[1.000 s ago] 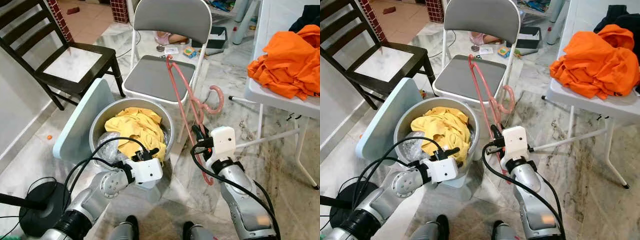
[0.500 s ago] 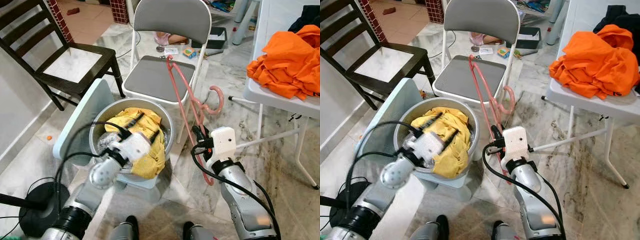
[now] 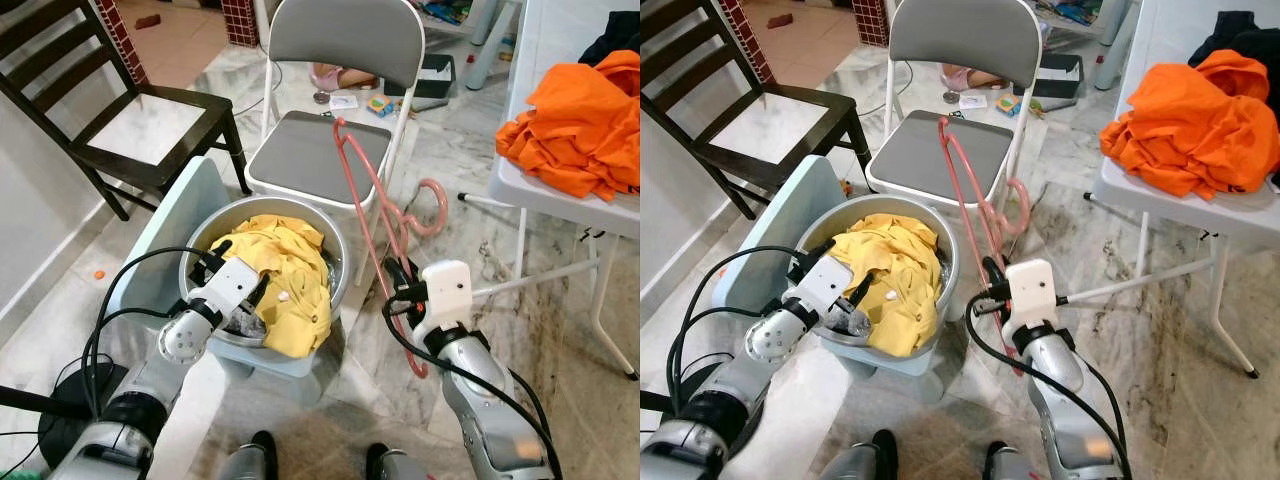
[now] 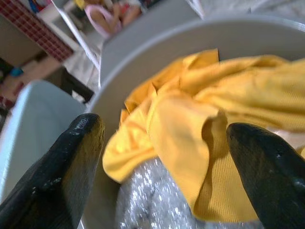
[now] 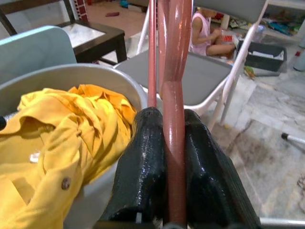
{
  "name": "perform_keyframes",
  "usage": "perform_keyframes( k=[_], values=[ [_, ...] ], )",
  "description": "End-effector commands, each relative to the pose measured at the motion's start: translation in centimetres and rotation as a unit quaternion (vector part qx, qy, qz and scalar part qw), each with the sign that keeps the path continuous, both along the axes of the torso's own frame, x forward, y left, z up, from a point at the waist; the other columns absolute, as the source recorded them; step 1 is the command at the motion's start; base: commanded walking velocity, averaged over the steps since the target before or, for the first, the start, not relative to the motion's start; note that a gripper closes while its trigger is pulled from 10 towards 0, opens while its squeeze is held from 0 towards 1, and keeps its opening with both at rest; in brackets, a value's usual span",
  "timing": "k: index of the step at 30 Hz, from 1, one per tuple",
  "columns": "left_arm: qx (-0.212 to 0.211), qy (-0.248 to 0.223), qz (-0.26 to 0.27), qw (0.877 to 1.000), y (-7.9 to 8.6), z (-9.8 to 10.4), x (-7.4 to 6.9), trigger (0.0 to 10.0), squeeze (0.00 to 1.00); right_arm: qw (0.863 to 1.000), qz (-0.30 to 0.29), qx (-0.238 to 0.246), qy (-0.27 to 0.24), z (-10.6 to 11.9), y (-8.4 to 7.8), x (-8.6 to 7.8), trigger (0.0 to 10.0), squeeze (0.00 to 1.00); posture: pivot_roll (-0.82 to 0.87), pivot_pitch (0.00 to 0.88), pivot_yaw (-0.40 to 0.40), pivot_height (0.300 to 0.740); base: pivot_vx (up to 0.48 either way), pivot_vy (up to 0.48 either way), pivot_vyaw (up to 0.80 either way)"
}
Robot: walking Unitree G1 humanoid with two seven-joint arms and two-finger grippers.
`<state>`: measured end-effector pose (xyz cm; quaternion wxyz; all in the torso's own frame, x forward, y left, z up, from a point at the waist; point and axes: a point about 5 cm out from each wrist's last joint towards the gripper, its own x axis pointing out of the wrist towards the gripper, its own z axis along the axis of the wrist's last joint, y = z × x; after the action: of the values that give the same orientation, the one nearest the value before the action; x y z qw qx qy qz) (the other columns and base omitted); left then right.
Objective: Hang hanger
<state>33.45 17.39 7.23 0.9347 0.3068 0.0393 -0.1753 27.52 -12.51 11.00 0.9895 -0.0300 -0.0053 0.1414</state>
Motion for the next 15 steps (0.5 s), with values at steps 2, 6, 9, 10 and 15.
perform_keyframes(
  k=[2,6,9,10,15],
  values=[
    [0.014,0.043,0.006,0.999,0.5,-1.3,-0.4,10.0,0.6,1.0,0.003,0.001,-0.008,0.4,0.1,-0.2,10.0,0.0,-0.03,0.271,0.022,0.74,0.0,0.0,0.0],
    [0.011,0.078,0.019,0.997,0.7,-2.0,-0.3,7.8,0.0,1.0,-0.002,0.0,-0.007,0.5,-0.1,-0.4,10.0,0.0,-0.04,0.276,0.025,0.74,0.0,0.0,0.0],
    [0.009,0.092,0.025,0.995,0.6,-2.2,-0.2,0.0,0.0,1.0,-0.005,-0.002,-0.006,0.5,-0.3,-0.5,10.0,0.0,-0.05,0.277,0.026,0.74,0.0,0.0,0.0],
    [0.007,0.111,0.034,0.993,0.7,-2.7,-0.4,0.0,0.0,1.0,-0.007,-0.003,-0.005,0.4,-0.4,-0.7,10.0,0.0,-0.06,0.277,0.025,0.74,0.0,0.0,0.0],
    [-0.01,0.131,0.048,0.99,0.9,-3.2,-0.6,0.0,0.0,1.0,-0.011,-0.005,-0.003,0.3,-0.6,-0.8,10.0,0.0,-0.06,0.277,0.025,0.74,0.0,0.0,0.0]
  ],
)
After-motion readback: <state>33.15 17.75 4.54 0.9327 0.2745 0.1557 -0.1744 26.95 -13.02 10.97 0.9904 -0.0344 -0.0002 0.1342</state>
